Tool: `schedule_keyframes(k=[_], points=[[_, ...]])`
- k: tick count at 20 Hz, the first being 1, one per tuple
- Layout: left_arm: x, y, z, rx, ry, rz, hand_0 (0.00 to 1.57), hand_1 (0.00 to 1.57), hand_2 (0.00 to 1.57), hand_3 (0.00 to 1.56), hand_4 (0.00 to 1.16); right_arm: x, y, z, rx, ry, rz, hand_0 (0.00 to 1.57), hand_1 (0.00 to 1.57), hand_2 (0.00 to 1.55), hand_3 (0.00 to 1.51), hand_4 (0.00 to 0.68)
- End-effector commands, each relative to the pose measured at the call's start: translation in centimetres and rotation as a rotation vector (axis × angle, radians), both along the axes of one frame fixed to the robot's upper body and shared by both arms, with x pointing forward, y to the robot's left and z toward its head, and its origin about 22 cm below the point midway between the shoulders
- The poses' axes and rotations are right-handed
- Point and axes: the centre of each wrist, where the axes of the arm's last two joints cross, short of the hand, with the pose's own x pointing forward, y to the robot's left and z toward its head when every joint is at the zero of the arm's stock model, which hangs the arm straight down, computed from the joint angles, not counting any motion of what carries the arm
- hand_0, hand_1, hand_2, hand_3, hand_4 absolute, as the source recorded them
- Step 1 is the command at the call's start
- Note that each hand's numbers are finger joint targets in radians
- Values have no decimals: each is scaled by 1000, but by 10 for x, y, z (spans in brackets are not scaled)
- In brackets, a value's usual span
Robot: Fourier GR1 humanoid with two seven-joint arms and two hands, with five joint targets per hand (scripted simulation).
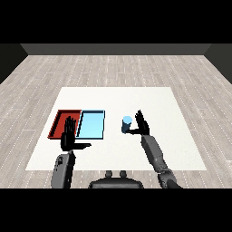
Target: Pick the blue can and put it in the blue box
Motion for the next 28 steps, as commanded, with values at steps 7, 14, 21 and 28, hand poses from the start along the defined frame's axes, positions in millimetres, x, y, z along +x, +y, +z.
schedule_keyframes(k=[7,14,21,28], points=[[8,2,6,-2,-10,-14,0,0,0,0,0,20,-3,3,20,17,37,0,0,0,0,0],[-19,5,-18,17,-5,10,0,0,0,0,0,18,21,4,17,18,30,0,0,0,0,0],[-18,13,2,9,-10,3,0,0,0,0,0,16,35,-5,3,33,55,0,0,0,0,0],[12,-1,0,11,-28,9,0,0,0,0,0,20,44,-7,13,41,91,0,0,0,0,0]])
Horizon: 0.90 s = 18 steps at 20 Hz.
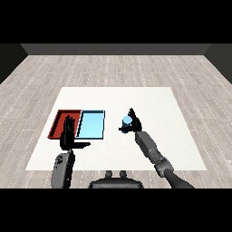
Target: Pick the blue can and put it in the blue box
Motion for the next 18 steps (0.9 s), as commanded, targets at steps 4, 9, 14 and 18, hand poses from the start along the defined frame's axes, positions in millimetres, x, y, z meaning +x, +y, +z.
schedule_keyframes(k=[4,9,14,18], points=[[-10,4,-9,-13,-2,-3,0,0,0,0,0,8,-18,2,6,32,30,0,0,0,0,0],[-7,6,-4,-4,8,-7,0,0,0,0,0,9,3,1,-10,17,-44,0,0,379,0,0],[-12,0,13,7,-15,4,0,0,0,0,0,5,7,-3,-154,70,-75,1563,1563,1481,1445,659],[-19,6,-6,5,-10,-6,0,0,0,0,0,5,0,-4,-176,87,-81,1559,1559,1492,1443,678]])
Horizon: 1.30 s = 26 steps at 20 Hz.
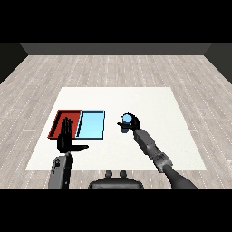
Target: Pick the blue can and put it in the blue box
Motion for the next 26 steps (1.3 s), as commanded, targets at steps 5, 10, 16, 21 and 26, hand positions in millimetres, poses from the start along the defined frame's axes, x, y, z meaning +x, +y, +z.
schedule_keyframes(k=[5,10,16,21,26], points=[[15,-19,8,1,4,-26,0,0,0,0,0,-2,0,3,-55,-61,-5,1540,1540,1475,1424,662],[8,-30,13,38,25,-38,0,0,0,0,0,4,16,20,-28,-121,11,1491,1491,1451,1408,652],[19,-52,-13,38,109,-107,0,0,0,0,0,15,14,53,-24,-225,24,1502,1502,1457,1405,648],[30,-47,-17,17,147,-174,0,0,0,0,0,16,19,71,-19,-331,81,1434,1434,1439,1421,666],[32,-71,-14,20,145,-188,0,0,0,0,0,-21,18,83,-1,-338,67,1434,1434,1439,1421,666]])
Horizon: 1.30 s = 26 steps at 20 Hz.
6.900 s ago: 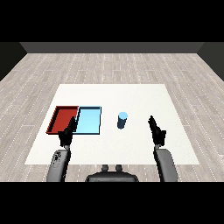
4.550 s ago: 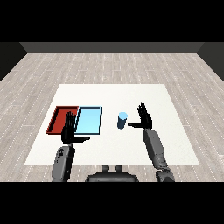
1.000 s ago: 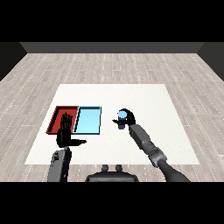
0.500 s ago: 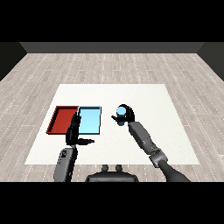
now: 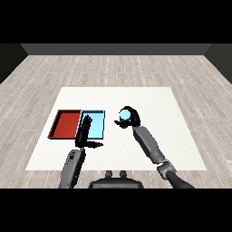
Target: Pick the blue can and put it in the blue box
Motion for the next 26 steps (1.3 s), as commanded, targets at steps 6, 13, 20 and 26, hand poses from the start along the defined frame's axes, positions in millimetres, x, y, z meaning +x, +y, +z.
schedule_keyframes(k=[6,13,20,26], points=[[22,-26,-1,10,49,-49,0,0,0,0,0,-20,-3,10,-12,-32,31,1432,1432,1448,1419,659],[19,-64,-11,63,40,-74,0,0,0,0,0,-55,2,20,-8,-45,35,1426,1426,1442,1408,669],[31,-72,-7,60,116,-89,0,0,0,0,0,-47,12,12,-1,-60,60,1411,1411,1450,1415,663],[41,-78,-19,83,133,-89,0,0,0,0,0,-46,7,24,-5,-76,96,1405,1405,1440,1404,674]])
